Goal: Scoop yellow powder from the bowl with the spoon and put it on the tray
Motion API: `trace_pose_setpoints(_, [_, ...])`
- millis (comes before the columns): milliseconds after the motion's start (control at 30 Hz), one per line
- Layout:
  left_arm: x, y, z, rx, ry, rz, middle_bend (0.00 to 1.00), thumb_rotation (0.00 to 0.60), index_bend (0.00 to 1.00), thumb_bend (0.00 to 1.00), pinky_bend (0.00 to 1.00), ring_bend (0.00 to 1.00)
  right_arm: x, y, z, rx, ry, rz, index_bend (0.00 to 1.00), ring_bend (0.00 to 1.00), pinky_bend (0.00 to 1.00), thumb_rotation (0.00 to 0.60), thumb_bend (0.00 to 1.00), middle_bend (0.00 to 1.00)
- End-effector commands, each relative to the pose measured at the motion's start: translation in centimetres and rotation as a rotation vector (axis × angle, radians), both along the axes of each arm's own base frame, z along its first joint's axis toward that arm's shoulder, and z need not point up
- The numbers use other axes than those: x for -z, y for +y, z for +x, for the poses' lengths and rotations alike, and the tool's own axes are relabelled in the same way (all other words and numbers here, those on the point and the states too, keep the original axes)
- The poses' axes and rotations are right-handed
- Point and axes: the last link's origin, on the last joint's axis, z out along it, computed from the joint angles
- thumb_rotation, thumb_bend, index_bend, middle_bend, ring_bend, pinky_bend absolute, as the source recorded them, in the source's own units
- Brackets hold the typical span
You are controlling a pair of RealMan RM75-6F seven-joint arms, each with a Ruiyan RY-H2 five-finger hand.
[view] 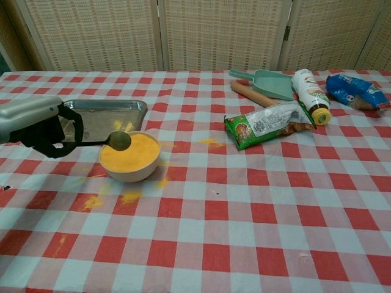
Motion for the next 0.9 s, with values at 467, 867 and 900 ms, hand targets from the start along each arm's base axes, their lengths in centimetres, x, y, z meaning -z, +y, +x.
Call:
trace_pose_setpoints(467, [0.5, -1.1, 2.7, 0.337, 0.363, 0.35, 1.0, 0.6, 0.92, 0.76, 1.0, 1.0, -0.7, 0.4, 0.2, -0.016, -0.025, -0.007, 0.0, 0.0, 0.0, 0.6, 0.09, 0.0])
trace_pose_setpoints(867, [2.2, -2.5, 6.2, 0.357, 0.573, 0.368, 1.0, 0.6, 0.92, 0.8, 1.0, 1.0, -1.6, 0.9, 0.4, -0.042, -0.057, -0.014, 0.0, 0.0, 0.0, 0.6, 0.09, 0.0])
trace_pose_setpoints(900, [2.4, -2.5, 6.4, 0.357, 0.591, 0.367, 1.0, 0.6, 0.92, 0.8, 1.0, 1.0, -1.6, 0.9, 0.4, -0.043, -0.06, -0.014, 0.0, 0.0, 0.0, 0.6, 0.09, 0.0])
